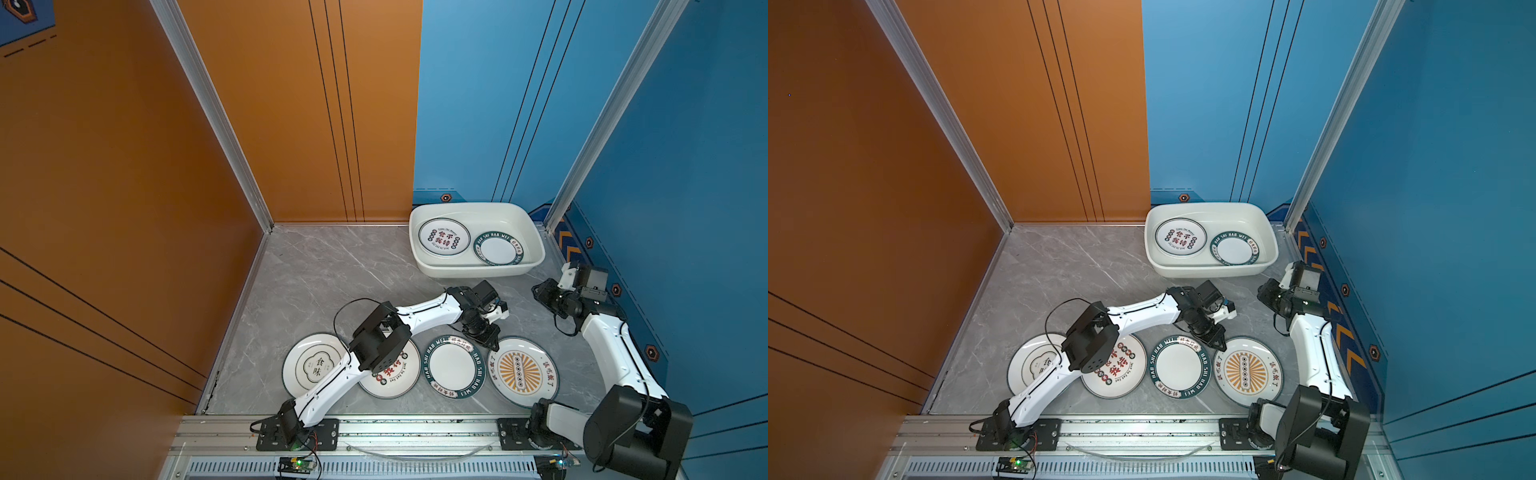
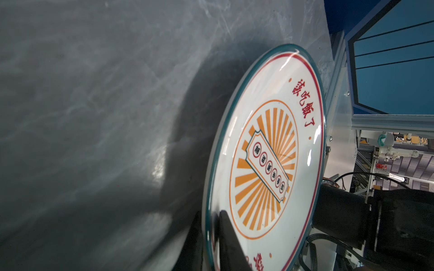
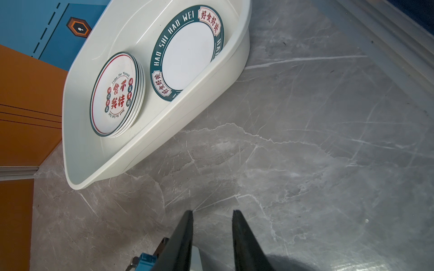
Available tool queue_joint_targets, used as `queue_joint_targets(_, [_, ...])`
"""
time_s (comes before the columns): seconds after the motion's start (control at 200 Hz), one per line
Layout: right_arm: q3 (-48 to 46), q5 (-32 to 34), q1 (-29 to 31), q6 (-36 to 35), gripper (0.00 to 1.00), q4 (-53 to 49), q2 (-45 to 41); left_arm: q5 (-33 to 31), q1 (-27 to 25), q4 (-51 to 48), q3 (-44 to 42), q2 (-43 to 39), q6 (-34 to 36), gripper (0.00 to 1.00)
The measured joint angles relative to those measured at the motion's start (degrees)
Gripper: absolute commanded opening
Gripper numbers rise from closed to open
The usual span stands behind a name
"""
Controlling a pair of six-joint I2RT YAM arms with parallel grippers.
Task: Place the plates into the plastic bin on the countertop
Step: 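Grip the orange sunburst plate edge with left gripper, then slide the sunburst plate toward the bin with left gripper while right gripper approaches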
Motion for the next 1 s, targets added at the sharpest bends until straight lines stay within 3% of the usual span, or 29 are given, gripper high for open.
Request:
queue_joint_targets(0.225, [0.0, 0.0, 0.0, 0.0, 0.31, 0.0, 0.0, 1.9, 0.1, 0.2, 1.0, 0.0, -0.7, 0.0])
queue_joint_targets(0.636, [-0.5, 0.0, 0.0, 0.0, 0.31, 0.5, -1.0, 2.8, 1.4, 0.5, 2.0, 0.0, -2.5, 0.0])
queue_joint_targets(0.846, [-1.0, 0.0, 0.0, 0.0, 0.33, 0.5, -1.1, 2.8, 4.6, 2.4, 1.5, 0.0, -5.4, 0.0])
queue_joint_targets(1.001, [-1.0, 0.0, 0.0, 0.0, 0.37, 0.5, -1.2, 3.0, 7.5, 5.4, -3.7, -2.3, -6.8, 0.0])
